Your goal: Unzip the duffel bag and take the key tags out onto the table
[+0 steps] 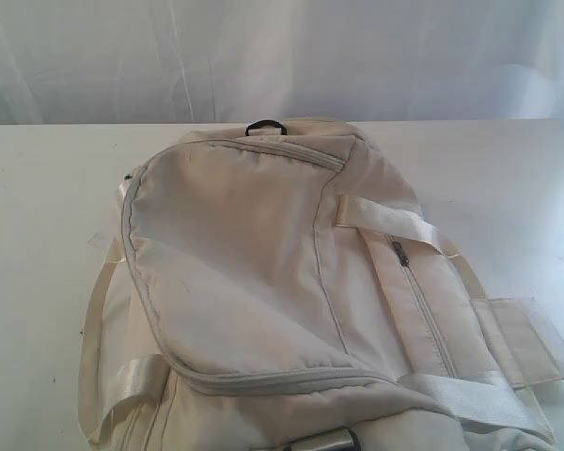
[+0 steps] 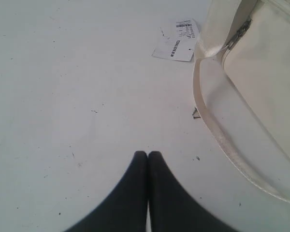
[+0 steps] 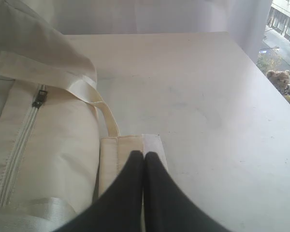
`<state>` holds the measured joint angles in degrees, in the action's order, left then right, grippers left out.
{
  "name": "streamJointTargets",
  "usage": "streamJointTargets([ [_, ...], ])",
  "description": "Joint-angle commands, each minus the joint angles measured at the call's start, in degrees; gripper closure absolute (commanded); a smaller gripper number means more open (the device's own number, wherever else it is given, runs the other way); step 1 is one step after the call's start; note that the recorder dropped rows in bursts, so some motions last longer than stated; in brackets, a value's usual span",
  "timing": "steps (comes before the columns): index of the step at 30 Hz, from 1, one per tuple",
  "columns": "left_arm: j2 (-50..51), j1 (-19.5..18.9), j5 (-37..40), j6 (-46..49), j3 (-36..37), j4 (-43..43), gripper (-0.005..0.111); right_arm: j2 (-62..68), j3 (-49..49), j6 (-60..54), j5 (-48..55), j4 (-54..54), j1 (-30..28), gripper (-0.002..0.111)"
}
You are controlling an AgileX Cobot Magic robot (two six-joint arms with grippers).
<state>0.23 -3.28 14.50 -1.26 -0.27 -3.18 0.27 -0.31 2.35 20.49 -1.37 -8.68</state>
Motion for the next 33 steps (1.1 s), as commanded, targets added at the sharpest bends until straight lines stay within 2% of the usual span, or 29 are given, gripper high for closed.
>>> streamJointTargets([
  [1,-0.2,0.2,0.0,0.0,0.3,-0.1,0.107,-0.3,0.3,0.1,-0.9,-0.1,0.3,0.108],
  [20,-0.2,0.2,0.0,0.0,0.3,-0.1,0.107,-0.3,0.3,0.1,-0.9,-0.1,0.3,0.108],
  [26,-0.2,0.2,0.0,5.3,0.3,0.0,0.107,-0.3,0.3,0.1,-0.9,-0.1,0.3,0.108],
  [33,-0.2,0.2,0.0,6.0,0.3,0.0,0.107,-0.3,0.3,0.1,-0.9,-0.1,0.3,0.108],
])
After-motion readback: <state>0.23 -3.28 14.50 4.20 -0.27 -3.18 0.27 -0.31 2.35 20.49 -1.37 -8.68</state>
